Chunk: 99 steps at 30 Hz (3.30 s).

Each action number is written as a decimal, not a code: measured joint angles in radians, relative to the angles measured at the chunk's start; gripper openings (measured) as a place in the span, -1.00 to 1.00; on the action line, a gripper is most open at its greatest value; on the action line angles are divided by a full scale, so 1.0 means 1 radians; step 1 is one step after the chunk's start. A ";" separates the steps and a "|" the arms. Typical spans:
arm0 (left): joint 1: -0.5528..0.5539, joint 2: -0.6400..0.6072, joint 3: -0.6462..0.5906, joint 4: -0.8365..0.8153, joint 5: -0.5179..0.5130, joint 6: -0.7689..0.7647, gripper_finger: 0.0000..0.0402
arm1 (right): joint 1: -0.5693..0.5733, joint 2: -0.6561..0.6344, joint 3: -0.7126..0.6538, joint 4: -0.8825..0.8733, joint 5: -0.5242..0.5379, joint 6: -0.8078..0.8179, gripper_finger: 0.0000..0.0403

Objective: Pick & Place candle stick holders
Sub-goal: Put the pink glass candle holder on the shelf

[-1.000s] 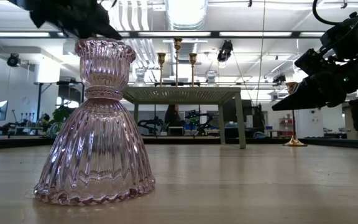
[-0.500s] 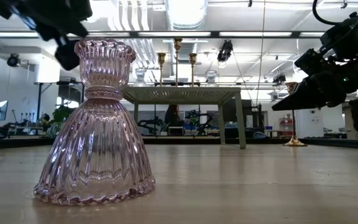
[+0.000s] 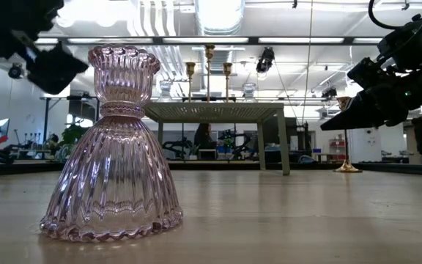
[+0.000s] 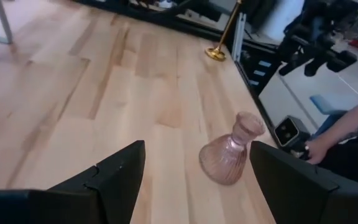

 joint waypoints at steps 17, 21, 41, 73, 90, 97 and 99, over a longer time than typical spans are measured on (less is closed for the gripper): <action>-0.005 0.342 -0.055 0.336 0.097 0.268 0.46 | 0.000 0.000 0.000 0.000 0.000 0.000 -0.96; -0.005 0.437 -0.011 0.378 0.103 0.293 0.46 | 0.000 0.000 0.000 0.000 0.000 0.000 -0.96; -0.004 0.799 0.311 0.380 0.171 0.337 0.45 | 0.000 0.000 0.000 0.000 0.000 0.000 -0.96; 0.004 0.964 0.472 0.377 0.190 0.280 0.20 | 0.000 0.000 0.000 -0.001 0.000 0.000 -0.96; 0.038 0.953 0.472 0.373 0.130 0.250 -0.36 | 0.000 0.001 0.000 0.000 0.000 0.000 -0.96; 0.097 0.910 0.487 0.388 0.015 0.171 -0.36 | 0.000 0.001 0.000 0.000 0.000 0.000 -0.96; 0.118 0.891 0.499 0.386 0.002 0.174 -0.36 | 0.000 0.000 0.000 0.000 0.000 0.000 -0.96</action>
